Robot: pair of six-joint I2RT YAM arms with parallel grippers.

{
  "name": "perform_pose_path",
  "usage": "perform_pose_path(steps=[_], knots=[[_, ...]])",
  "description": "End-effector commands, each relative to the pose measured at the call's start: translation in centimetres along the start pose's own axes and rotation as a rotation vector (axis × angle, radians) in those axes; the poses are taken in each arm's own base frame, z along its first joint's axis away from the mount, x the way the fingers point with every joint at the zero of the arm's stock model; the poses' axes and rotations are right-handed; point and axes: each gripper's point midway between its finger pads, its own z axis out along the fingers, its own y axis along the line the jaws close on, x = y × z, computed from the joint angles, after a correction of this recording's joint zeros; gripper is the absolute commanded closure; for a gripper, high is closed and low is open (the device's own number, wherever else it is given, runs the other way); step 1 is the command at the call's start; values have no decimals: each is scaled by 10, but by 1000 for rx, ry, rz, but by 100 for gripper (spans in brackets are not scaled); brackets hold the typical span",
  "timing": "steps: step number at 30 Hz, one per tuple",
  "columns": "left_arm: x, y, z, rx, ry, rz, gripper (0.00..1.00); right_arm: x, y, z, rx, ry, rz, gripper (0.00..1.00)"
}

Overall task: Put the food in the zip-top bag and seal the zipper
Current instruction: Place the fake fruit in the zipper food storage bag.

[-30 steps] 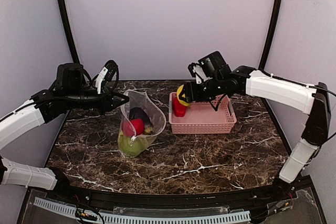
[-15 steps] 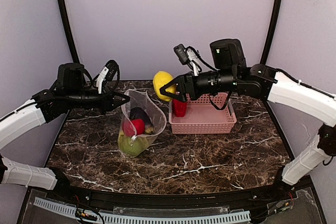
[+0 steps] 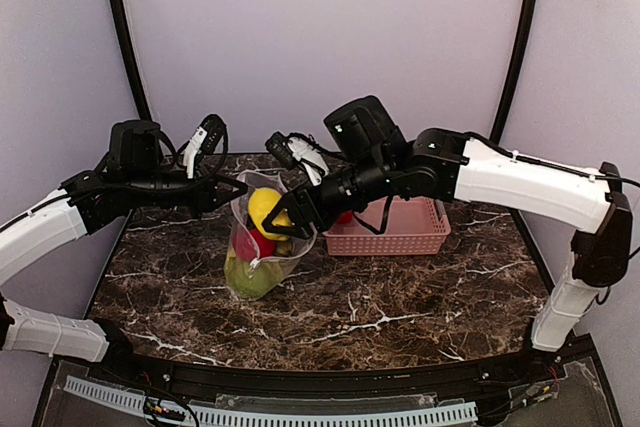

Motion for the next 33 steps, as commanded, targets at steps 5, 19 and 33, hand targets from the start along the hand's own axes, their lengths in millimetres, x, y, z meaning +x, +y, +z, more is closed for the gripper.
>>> perform_pose_path(steps=[5, 19, 33], knots=[[-3, -1, -3, 7, -22, 1, 99, 12, -24, 9, 129, 92, 74, 35], [-2, -1, -1, 8, -18, -1, 99, 15, -40, 10, 220, 113, 68, 29], [-9, 3, -12, -44, -66, 19, 99, -16, -25, -27, 203, -45, -8, 28]])
